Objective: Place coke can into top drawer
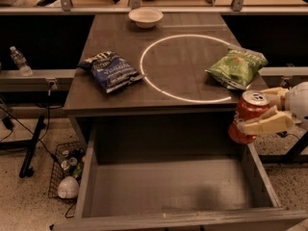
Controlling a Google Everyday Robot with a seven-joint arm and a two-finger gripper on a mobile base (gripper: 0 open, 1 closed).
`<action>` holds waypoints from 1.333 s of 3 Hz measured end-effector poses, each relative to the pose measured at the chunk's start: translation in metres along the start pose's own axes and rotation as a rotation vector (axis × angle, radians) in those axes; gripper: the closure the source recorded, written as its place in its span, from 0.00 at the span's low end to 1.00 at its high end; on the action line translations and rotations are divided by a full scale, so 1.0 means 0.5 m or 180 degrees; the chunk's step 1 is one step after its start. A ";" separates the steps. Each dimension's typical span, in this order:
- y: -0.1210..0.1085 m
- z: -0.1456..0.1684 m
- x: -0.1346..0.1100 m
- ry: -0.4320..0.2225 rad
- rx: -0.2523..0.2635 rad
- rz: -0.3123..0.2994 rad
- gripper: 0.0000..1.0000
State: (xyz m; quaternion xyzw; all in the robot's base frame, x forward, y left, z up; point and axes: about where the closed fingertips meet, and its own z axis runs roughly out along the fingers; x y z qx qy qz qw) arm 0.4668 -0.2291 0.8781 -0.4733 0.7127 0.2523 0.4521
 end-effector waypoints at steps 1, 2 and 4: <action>0.008 0.036 0.034 -0.0117 -0.0067 -0.0042 1.00; 0.019 0.113 0.138 -0.0242 -0.0170 -0.0101 1.00; 0.028 0.205 0.248 -0.0378 -0.0112 -0.0226 0.99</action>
Offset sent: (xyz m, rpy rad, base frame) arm 0.0059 0.0178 -0.1327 0.0976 -0.0397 0.0830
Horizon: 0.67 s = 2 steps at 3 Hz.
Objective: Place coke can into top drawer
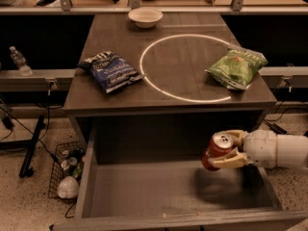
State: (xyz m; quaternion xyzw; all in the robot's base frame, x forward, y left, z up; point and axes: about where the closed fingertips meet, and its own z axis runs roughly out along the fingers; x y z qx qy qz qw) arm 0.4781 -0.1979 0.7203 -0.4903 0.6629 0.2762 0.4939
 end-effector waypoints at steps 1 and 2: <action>0.005 0.040 0.030 -0.0044 0.0087 0.0017 0.77; 0.013 0.082 0.052 0.0015 0.0107 -0.0014 0.54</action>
Offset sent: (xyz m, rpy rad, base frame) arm 0.0133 0.0415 -0.0623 -0.0391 -0.0204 -0.0430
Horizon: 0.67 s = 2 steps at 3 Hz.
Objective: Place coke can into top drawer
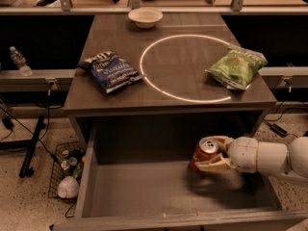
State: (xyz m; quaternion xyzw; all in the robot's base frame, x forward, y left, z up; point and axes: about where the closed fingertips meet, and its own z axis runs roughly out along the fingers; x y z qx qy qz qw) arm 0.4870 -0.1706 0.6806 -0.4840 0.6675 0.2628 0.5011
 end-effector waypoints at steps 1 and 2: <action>0.001 0.025 0.005 0.0054 0.0005 -0.0049 0.31; 0.002 0.039 0.003 0.0090 0.0004 -0.0072 0.07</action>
Offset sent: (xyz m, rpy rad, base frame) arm 0.0097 0.0187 -0.0094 -0.0527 -0.0106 -0.0045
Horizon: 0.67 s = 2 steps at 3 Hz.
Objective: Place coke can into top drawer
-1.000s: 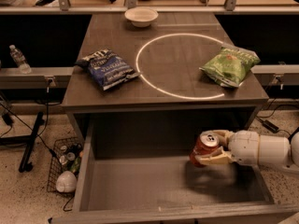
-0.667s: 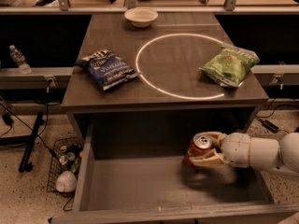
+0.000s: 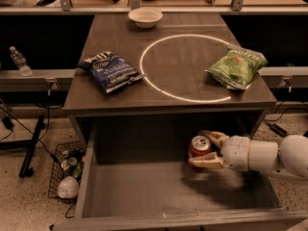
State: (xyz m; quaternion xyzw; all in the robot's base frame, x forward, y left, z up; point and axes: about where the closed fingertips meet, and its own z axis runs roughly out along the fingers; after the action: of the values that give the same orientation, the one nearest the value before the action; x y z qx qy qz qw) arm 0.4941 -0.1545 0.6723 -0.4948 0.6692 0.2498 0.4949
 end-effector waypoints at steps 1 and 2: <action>0.004 -0.006 -0.003 0.0042 0.0002 0.0004 0.00; -0.010 -0.062 -0.010 0.0221 0.0125 -0.0018 0.00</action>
Offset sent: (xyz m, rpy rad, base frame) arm -0.0158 -0.0645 0.0382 -0.1426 0.0040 -0.1090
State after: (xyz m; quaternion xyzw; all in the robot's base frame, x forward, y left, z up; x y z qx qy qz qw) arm 0.4858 -0.1801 0.6895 -0.4953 0.6893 0.2178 0.4817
